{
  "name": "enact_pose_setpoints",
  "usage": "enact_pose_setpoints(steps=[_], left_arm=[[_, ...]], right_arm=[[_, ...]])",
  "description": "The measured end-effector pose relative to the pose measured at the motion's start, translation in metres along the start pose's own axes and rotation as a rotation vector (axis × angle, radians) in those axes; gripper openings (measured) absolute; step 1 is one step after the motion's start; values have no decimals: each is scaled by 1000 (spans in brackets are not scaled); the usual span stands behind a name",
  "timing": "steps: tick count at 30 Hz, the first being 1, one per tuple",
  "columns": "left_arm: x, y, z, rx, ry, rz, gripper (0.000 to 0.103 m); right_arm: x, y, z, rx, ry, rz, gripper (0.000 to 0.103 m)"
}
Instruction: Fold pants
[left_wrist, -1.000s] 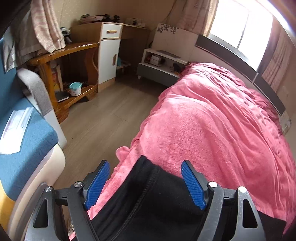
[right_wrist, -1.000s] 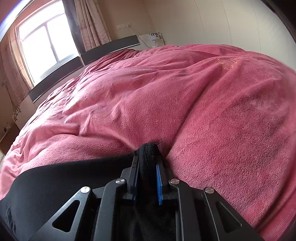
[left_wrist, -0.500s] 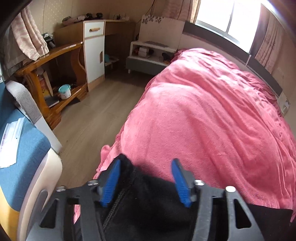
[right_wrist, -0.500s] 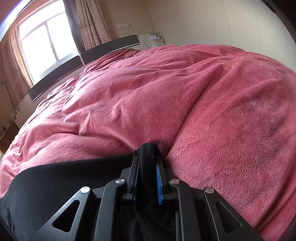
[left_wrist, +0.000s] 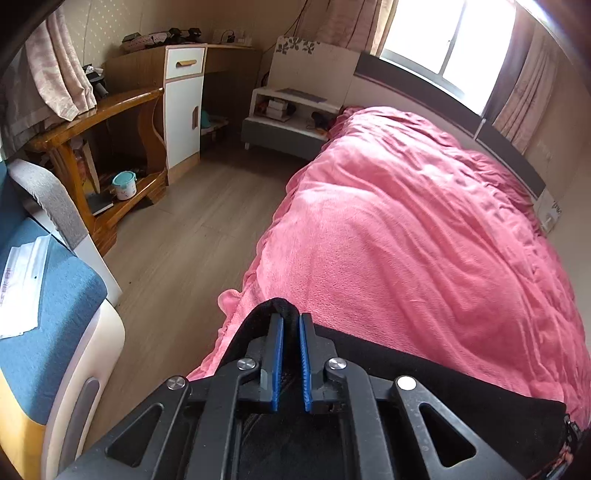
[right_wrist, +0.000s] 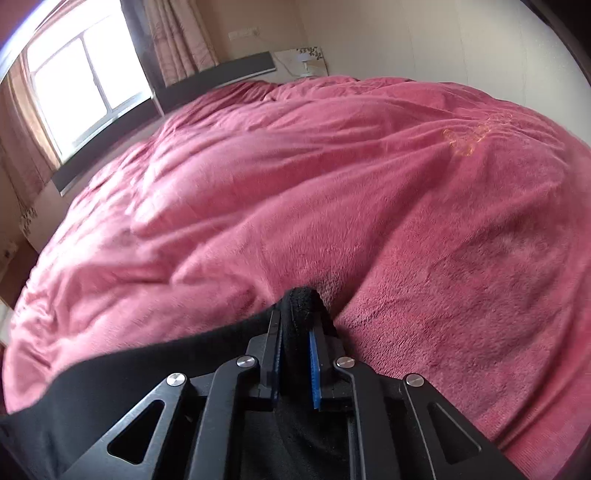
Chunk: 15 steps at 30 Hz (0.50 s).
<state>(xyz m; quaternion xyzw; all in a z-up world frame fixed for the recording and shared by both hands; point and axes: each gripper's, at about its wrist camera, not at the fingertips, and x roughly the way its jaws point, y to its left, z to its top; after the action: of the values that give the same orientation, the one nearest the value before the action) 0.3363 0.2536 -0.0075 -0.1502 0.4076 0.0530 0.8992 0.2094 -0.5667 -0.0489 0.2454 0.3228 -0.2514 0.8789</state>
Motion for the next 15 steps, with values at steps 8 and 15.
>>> enact_pose_setpoints(steps=[8, 15], left_arm=[[-69, 22, -21, -92, -107, -163, 8], [-124, 46, -53, -158, -186, -302, 8]], right_arm=[[-68, -11, 16, 78, -68, 105, 11], [-119, -13, 9, 106, -108, 183, 11]])
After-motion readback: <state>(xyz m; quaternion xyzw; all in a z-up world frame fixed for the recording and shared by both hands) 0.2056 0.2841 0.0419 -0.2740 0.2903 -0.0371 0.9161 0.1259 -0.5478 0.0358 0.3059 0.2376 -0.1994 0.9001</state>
